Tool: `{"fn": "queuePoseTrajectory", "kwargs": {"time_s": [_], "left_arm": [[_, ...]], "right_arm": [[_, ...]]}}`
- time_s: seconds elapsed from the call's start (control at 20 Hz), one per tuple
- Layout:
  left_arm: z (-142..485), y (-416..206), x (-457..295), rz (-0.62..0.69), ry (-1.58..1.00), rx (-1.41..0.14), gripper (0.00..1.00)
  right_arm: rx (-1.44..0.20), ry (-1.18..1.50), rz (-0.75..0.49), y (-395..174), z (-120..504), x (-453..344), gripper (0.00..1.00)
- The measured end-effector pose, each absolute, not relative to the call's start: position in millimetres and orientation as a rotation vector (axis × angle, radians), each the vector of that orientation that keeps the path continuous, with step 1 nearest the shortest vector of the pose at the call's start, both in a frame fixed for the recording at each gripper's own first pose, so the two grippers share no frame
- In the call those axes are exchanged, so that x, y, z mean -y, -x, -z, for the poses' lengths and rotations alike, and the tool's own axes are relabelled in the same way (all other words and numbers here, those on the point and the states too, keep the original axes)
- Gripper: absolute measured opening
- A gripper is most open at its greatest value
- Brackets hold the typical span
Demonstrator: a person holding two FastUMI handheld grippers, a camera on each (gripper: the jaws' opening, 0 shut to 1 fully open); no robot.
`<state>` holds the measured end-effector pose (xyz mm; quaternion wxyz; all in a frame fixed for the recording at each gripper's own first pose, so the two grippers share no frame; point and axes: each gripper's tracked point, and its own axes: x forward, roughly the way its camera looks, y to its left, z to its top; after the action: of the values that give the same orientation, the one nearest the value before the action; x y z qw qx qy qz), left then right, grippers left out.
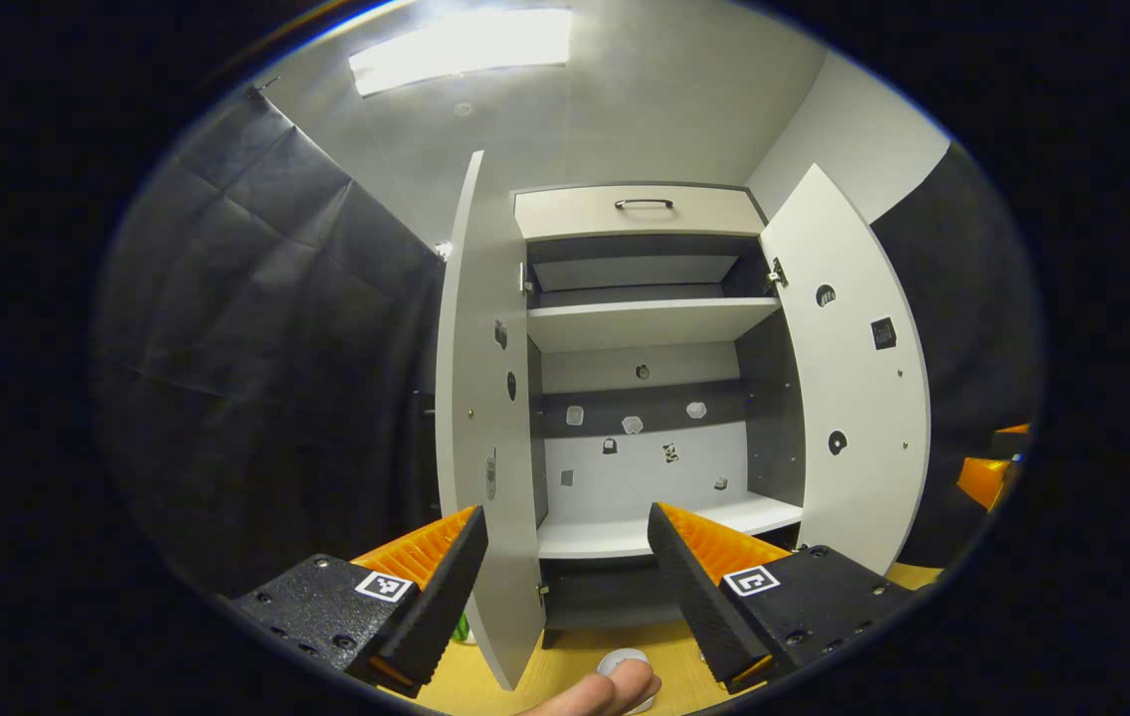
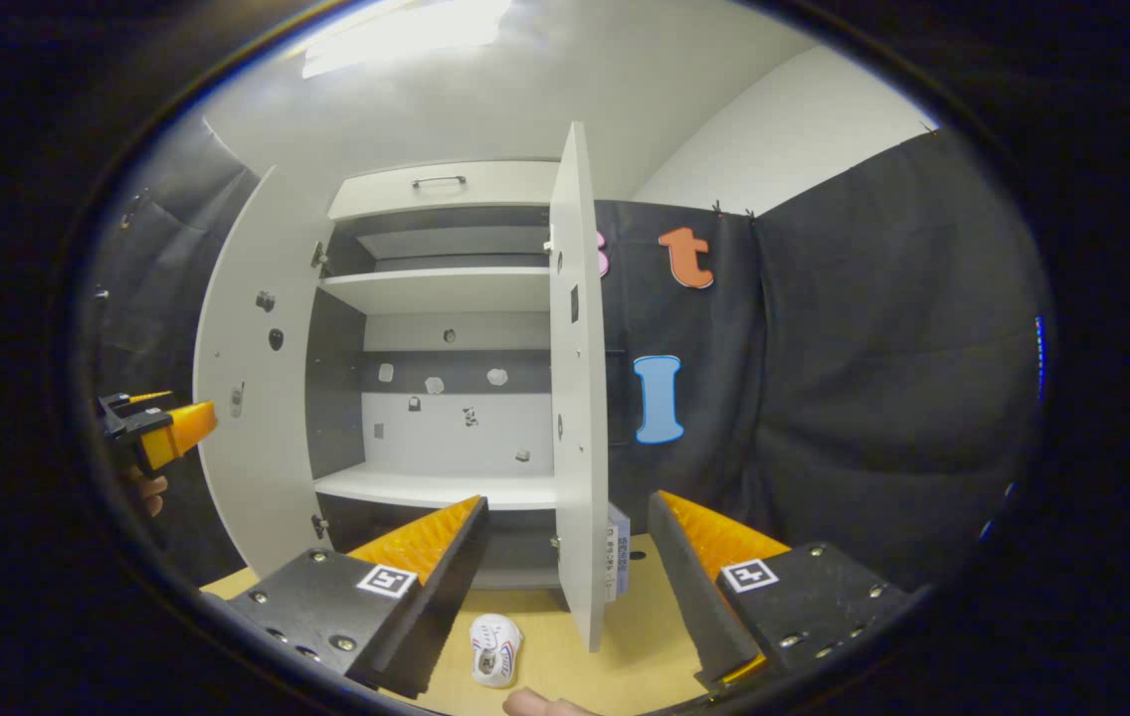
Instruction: Grab one shoe with the right hand and put it into the shoe cabinet, grab the other shoe with the left hand and put it into the shoe cabinet; then close the right door with the right hand and the left door with the left hand.
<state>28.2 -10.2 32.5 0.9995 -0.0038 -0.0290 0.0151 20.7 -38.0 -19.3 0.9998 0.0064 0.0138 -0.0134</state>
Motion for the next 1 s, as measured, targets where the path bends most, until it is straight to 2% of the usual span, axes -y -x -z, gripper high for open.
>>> {"fn": "queuePoseTrajectory", "kwargs": {"time_s": [0.2, 0.35, 0.5, 0.55, 0.75, 0.8, 0.95, 1.0], "left_arm": [[-7.1, -29.8, 25.8, 0.071, 0.189, -0.098, 0.99], [-8.9, -38.0, -7.0, -0.019, 0.118, -0.054, 0.99], [-0.4, -35.1, -18.9, -0.022, 0.137, -0.07, 0.92], [1.0, -33.6, -25.6, -0.025, 0.142, -0.065, 0.95], [8.2, -22.1, -30.9, 0.012, 0.143, -0.062, 0.96], [10.5, -19.8, -32.2, 0.023, 0.143, -0.062, 0.96], [17.7, -5.5, -32.9, 0.074, 0.172, -0.076, 0.95], [21.8, -1.2, -37.4, 0.078, 0.18, -0.082, 0.99]], "right_arm": [[-0.033, 0.012, 0.008, -23.4, 29.2, 32.8, 0.98], [-0.057, 0.007, -0.037, -26.9, 41.5, 17.1, 0.94], [-0.084, 0.012, -0.057, -30.0, 57.3, 4.6, 0.98], [-0.096, 0.012, -0.068, -32.3, 66.3, -1.9, 0.96], [-0.161, 0.028, -0.072, -47.7, 108.1, -15.9, 0.94], [-0.188, 0.028, -0.082, -52.9, 121.8, -22.8, 0.96], [-0.286, 0.023, -0.145, -68.7, 173.8, -47.8, 0.94], [-0.311, 0.041, -0.15, -73.1, 190.4, -51.2, 0.96]]}}
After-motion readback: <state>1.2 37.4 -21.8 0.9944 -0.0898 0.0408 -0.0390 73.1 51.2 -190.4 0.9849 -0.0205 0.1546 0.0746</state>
